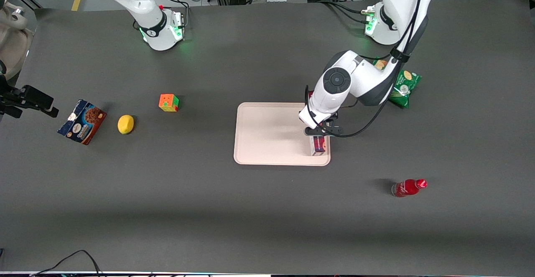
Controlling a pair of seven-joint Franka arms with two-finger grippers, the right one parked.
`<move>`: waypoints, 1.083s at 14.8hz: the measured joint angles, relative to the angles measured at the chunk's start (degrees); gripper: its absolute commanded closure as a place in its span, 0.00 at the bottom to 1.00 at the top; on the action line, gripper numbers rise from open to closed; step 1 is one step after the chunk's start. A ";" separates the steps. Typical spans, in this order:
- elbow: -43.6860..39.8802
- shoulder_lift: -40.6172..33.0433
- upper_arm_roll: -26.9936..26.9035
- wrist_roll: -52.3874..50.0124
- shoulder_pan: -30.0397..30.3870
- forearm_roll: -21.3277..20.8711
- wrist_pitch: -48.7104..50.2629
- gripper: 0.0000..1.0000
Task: Place red cookie box on tray
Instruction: 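Carry the box over the white tray with the left gripper, then lower the box onto the tray and open the left gripper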
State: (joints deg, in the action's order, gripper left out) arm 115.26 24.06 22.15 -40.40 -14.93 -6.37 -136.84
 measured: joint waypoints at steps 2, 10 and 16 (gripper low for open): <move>0.36 0.75 -0.08 0.00 0.01 -0.53 -1.80 0.86; 0.48 2.23 -1.48 -0.04 0.11 -3.19 -4.06 0.62; 0.49 3.31 -2.51 -0.03 0.11 -3.40 -7.09 0.00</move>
State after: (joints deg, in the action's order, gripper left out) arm 115.74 27.37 19.64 -40.43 -14.81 -9.77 -143.92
